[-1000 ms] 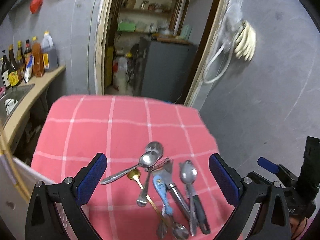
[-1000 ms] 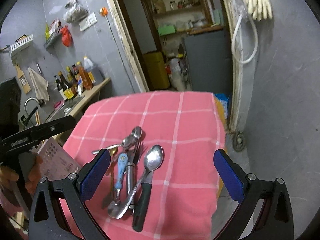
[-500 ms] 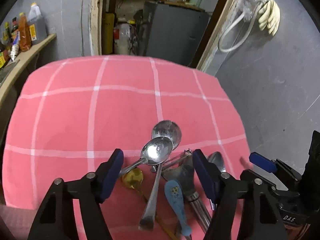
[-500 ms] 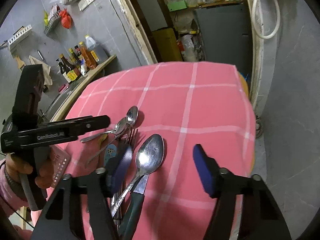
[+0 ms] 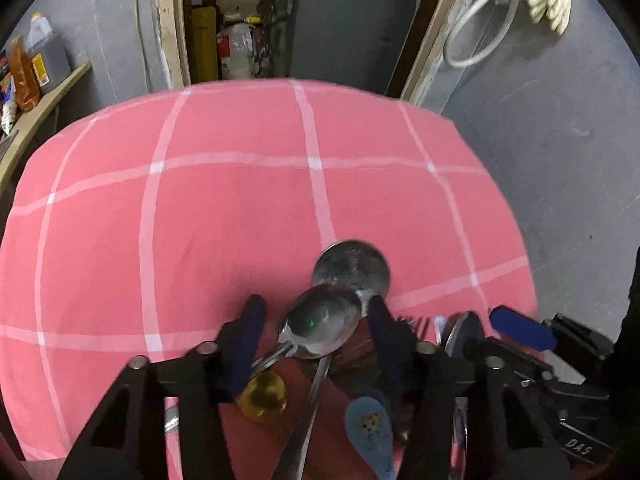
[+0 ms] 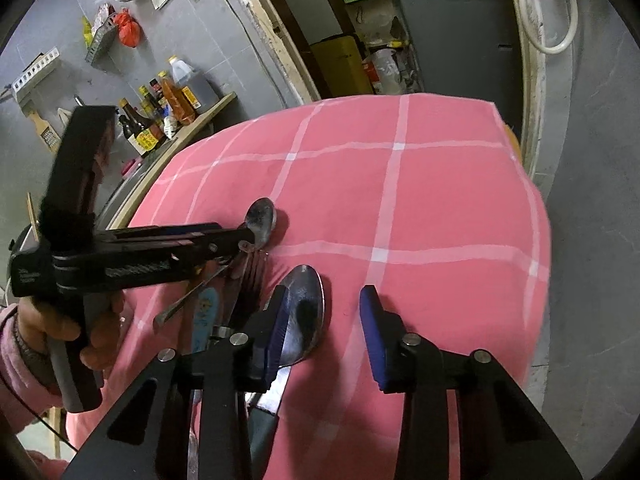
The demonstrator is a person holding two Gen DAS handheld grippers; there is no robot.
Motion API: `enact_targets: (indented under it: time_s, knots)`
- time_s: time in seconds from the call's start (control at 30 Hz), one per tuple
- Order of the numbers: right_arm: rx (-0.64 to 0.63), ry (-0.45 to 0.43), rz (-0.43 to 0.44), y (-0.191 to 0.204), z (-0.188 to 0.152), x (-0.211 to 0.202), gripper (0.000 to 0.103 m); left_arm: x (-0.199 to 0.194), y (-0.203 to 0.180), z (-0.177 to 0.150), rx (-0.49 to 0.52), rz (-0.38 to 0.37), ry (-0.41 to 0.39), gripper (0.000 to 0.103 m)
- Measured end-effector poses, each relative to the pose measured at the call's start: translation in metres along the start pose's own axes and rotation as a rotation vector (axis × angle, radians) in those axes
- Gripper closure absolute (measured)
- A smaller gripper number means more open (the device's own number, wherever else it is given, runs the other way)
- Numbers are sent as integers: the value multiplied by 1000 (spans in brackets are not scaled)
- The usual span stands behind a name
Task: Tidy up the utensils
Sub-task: 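Close the left tool on the handle of a steel spoon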
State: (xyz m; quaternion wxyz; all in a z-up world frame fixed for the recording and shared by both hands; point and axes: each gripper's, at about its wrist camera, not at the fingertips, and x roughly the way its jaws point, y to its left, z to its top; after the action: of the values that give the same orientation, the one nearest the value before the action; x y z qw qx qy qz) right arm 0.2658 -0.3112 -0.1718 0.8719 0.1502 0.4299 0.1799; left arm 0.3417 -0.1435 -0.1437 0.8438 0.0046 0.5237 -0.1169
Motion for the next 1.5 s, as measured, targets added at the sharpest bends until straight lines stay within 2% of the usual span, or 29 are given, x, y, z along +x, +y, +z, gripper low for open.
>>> enact_targets:
  time_s: [0.17, 0.27, 0.33, 0.43, 0.83, 1.07, 1.23, 1.43, 1.5]
  knots:
    - [-1, 9, 26, 1, 3, 7, 71, -1, 1, -1, -4, 2, 0, 64]
    - [-1, 15, 32, 1, 4, 9, 82, -3, 6, -3, -29, -14, -2, 66]
    - [3, 16, 34, 0, 4, 10, 93, -5, 8, -3, -51, -40, -7, 86]
    - [14, 8, 37, -1, 6, 8, 100, -9, 7, -2, -51, -35, -21, 92]
    - [10, -24, 37, 5, 4, -8, 102, -25, 21, 7, -117, -20, -36, 100]
    - [54, -41, 36, 4, 2, -18, 102, -20, 28, 9, -155, -32, 29, 100]
    - [73, -46, 19, 2, -1, -25, 102, -18, 23, 14, -128, 2, 61, 101]
    - [105, -101, -2, 5, -1, -45, 102, -37, 23, 9, -151, -35, 16, 101]
    - [106, -131, -13, 8, 0, -55, 102, -50, 26, 6, -177, -64, -29, 101]
